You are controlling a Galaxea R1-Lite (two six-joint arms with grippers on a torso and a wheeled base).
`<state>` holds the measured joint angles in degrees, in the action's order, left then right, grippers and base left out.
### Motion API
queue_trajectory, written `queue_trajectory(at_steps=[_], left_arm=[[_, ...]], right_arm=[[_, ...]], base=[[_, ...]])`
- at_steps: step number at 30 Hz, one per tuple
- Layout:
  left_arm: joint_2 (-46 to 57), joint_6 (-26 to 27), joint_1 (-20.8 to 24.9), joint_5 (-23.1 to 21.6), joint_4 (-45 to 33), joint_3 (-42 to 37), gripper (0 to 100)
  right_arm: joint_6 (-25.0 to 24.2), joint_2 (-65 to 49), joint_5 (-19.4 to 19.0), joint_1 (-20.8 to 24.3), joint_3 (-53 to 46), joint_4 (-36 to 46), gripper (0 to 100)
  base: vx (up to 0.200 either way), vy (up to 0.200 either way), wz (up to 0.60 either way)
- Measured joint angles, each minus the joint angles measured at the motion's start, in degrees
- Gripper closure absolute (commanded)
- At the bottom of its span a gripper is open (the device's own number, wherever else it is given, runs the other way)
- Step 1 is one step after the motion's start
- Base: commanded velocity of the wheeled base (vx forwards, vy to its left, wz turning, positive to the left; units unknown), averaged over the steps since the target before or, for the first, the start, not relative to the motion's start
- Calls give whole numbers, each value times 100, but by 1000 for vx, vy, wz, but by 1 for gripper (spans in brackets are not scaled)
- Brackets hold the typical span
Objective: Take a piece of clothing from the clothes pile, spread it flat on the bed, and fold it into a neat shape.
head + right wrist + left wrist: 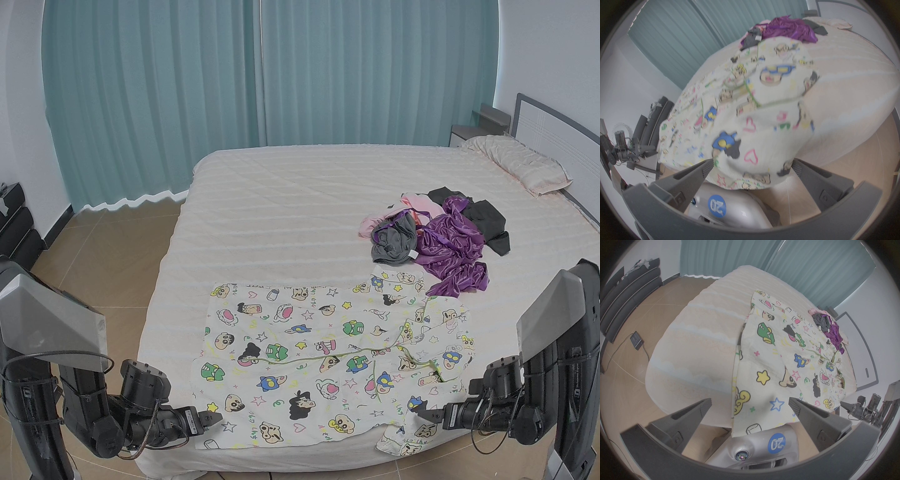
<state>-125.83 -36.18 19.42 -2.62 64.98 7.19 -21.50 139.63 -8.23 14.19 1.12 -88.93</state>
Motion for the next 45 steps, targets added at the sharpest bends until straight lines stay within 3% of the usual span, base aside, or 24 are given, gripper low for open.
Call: queue_trajectory(at_steps=[8,15,29,45], left_arm=[[196,-547,-195,-17,343,151,0],[334,-934,-269,5,466,325,0],[406,-1095,-276,13,493,440,0],[408,-1467,-250,22,572,505,0]], right_arm=[[11,-1102,-138,-783,69,4,0],[-39,-1592,-233,-1213,916,176,0],[-761,-1318,27,-1364,4341,2734,0],[-1063,568,358,-995,8226,5525,0]], base=[[50,0,0],[200,0,0],[0,0,0],[0,0,0]])
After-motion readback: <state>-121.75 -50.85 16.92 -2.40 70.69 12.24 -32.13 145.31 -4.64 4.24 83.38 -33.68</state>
